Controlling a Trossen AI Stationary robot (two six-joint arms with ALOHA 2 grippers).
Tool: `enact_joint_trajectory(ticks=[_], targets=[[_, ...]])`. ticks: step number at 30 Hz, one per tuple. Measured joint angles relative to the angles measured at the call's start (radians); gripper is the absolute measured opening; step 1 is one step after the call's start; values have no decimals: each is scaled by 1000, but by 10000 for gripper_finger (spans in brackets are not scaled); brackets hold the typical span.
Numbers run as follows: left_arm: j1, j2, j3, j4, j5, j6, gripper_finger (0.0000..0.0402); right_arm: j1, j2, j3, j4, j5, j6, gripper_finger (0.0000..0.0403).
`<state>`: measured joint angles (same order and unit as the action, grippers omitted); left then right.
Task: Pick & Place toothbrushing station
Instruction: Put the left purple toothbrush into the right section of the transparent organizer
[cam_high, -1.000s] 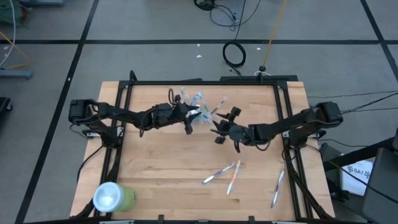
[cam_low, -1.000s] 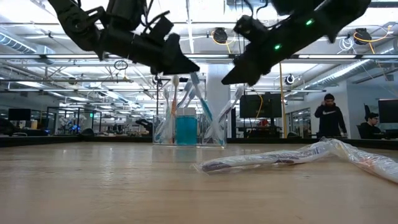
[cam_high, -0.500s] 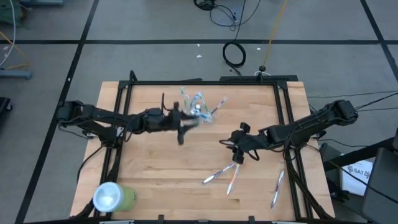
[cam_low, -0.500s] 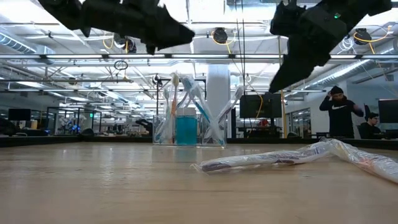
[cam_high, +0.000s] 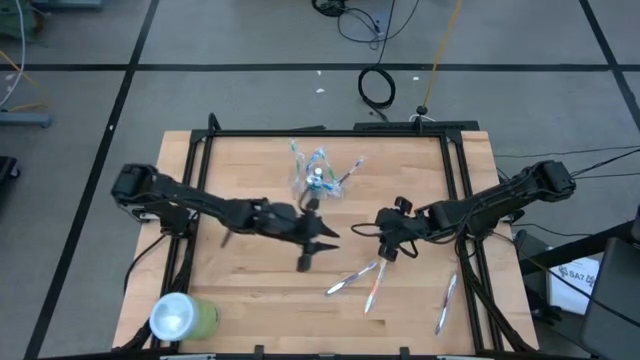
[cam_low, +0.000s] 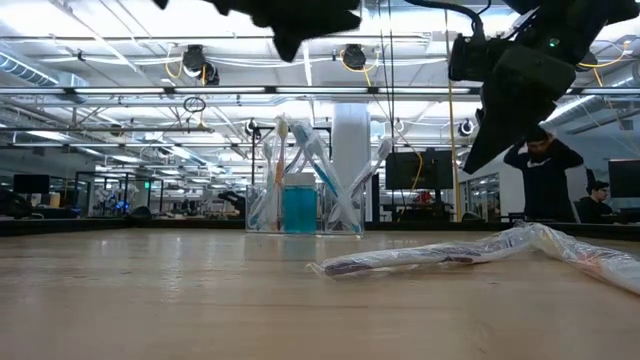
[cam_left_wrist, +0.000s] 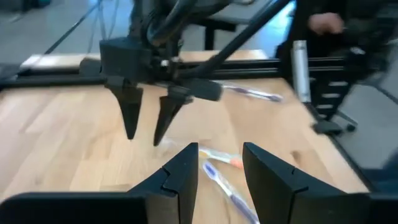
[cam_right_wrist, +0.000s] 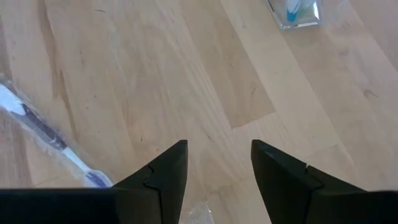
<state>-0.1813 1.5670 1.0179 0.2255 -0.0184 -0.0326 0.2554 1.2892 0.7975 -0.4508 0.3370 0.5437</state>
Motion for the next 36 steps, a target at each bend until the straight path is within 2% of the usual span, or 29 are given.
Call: enact_joint_trajectory(ticks=[4,11,17,21,27,32,36], targets=[[-7,128,103,-15,-47,-71,131,0,0,0,-2,0,-3,169],[-19,347,226,-22,-12,-135,131,0,0,0,-12,0,-9,169],[-45,484,298,-19,-3,-177,131,0,0,0,-18,0,-7,169],[-57,537,323,-3,-17,-239,131,0,0,0,-16,5,-9,169],[-62,578,338,-14,-37,-356,131,0,0,-21,45,91,-6,169],[-84,593,336,-16,-76,-369,131,0,1,-77,144,77,-6,169],[-96,598,337,-22,-128,-349,131,0,1,-108,159,77,-6,169]])
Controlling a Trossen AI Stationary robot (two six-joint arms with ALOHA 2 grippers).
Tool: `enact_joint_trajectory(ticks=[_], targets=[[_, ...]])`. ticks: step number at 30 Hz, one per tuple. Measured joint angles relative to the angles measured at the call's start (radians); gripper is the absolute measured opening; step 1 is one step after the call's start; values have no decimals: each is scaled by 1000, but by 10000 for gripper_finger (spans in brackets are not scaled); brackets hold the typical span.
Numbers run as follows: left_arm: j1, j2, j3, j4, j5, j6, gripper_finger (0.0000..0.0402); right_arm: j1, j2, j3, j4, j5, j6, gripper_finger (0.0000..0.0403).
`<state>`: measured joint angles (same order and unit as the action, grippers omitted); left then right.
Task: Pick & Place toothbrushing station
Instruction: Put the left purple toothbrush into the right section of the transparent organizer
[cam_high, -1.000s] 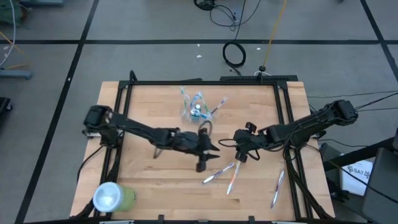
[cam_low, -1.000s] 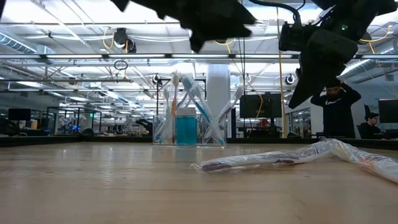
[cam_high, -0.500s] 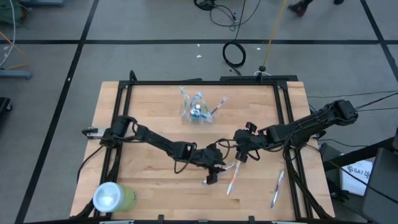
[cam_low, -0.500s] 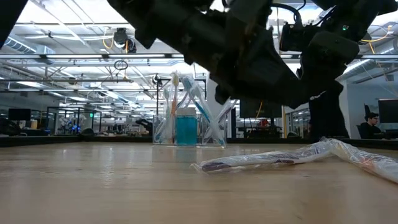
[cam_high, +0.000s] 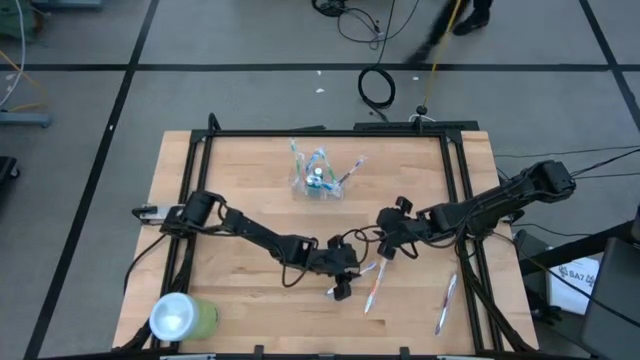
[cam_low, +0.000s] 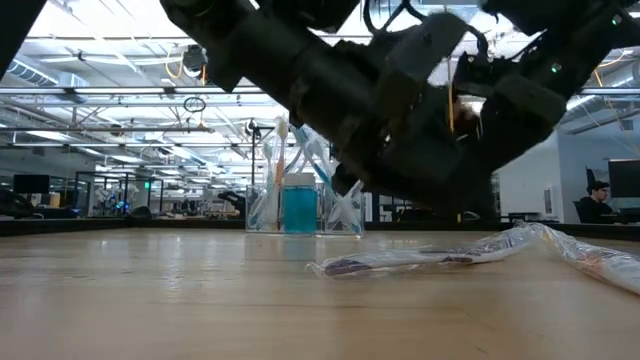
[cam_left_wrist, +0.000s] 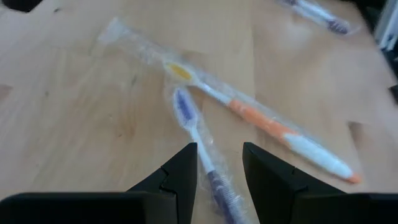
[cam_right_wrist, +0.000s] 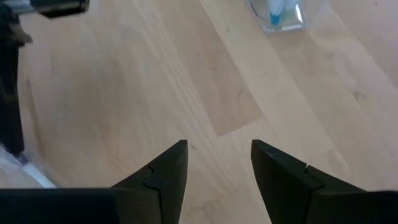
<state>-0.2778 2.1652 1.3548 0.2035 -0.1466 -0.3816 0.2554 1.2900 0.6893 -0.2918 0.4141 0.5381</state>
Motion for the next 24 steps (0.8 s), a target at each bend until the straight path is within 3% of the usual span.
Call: enact_joint_trajectory(ticks=[24], targets=[[28,75,26,50,13,16,131,-1,0,-36,67,0,-5,169]])
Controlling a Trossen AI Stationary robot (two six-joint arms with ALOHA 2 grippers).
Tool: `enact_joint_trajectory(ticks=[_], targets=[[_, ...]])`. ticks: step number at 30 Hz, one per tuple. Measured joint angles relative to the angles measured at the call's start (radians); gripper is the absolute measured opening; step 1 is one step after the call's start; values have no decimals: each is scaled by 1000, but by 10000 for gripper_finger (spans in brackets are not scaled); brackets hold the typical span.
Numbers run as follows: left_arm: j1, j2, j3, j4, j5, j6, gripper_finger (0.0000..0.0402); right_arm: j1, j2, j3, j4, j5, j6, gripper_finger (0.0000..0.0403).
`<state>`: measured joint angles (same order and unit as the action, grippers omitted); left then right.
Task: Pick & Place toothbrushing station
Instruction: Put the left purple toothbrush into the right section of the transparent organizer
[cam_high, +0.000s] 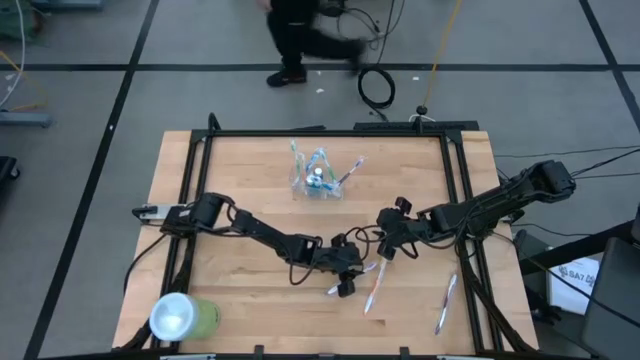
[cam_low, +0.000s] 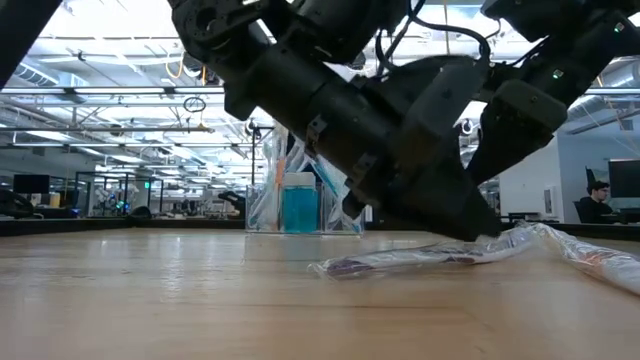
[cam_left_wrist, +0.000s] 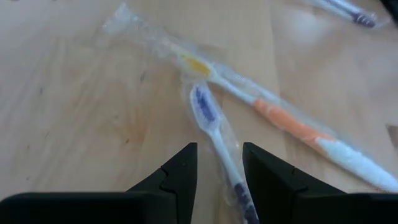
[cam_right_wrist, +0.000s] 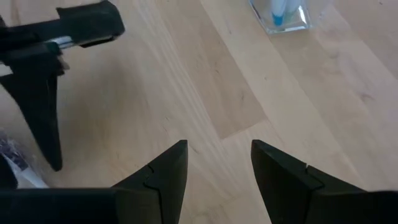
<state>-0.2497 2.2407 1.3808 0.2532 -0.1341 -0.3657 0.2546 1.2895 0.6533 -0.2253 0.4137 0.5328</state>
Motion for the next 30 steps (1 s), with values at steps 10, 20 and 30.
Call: enact_joint_trajectory(ticks=[10,20,30], targets=[[22,0,0,-67,30,5,129,0,0,0,1,0,-6,169],[35,-1,0,-70,79,13,11,0,0,0,7,0,-33,169],[21,-90,-2,-180,47,16,6,0,0,0,12,-1,-34,169]])
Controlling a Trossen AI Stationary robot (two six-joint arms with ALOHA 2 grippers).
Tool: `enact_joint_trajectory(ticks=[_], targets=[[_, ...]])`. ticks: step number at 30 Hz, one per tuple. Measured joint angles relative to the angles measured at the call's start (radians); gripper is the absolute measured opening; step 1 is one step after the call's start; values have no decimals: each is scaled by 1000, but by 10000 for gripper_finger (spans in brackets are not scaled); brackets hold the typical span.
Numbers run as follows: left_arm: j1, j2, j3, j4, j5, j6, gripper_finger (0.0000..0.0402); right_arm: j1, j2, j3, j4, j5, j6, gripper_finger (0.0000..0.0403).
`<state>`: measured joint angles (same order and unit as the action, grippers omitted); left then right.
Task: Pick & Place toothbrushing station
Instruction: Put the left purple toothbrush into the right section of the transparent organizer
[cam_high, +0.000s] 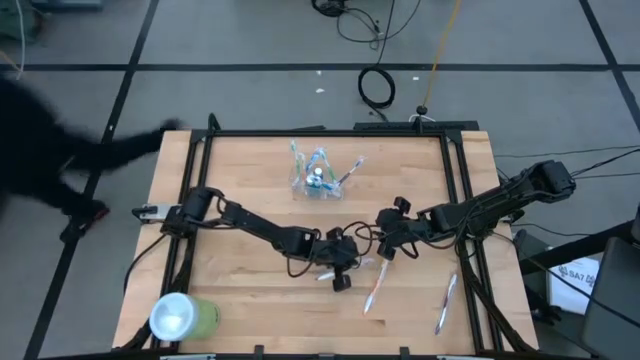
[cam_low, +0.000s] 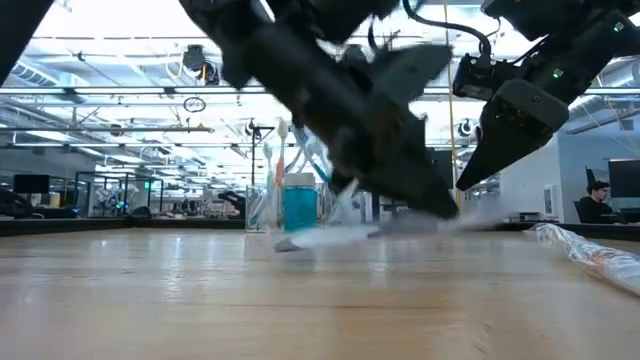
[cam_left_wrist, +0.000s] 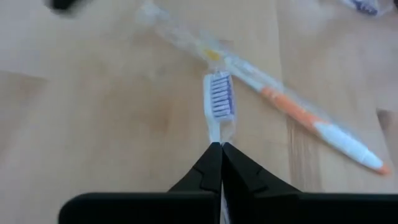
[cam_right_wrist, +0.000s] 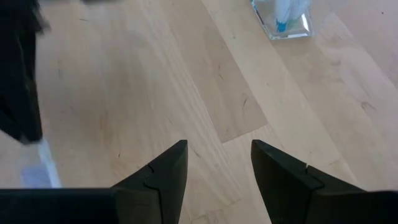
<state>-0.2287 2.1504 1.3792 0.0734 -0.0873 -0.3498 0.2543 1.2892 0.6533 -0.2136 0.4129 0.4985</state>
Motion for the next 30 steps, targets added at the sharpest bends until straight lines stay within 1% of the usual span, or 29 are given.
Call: enact_joint_trajectory(ticks=[6,8,12,16,18,22,23,25,27,30], targets=[[-49,-144,0,-202,-188,43,4,0,0,0,1,-1,-21,169],[-70,-198,0,-284,-291,42,2,0,0,0,2,-1,-21,169],[-115,-296,0,-440,-543,32,2,0,0,0,7,0,-21,169],[-140,-382,0,-539,-715,25,1,0,0,0,10,0,-20,169],[-143,-417,0,-603,-800,-17,1,0,0,0,15,0,-17,169],[-137,-464,1,-764,-979,-207,1,0,0,0,15,0,-16,169],[-135,-468,0,-800,-1007,-237,1,0,0,0,15,0,-16,169],[-128,-472,1,-841,-1026,-262,1,0,0,0,15,0,-16,169],[-114,-488,0,-868,-1039,-262,1,0,0,0,15,0,-16,169],[-77,-532,0,-865,-1050,-230,1,0,0,0,15,0,-16,169]])
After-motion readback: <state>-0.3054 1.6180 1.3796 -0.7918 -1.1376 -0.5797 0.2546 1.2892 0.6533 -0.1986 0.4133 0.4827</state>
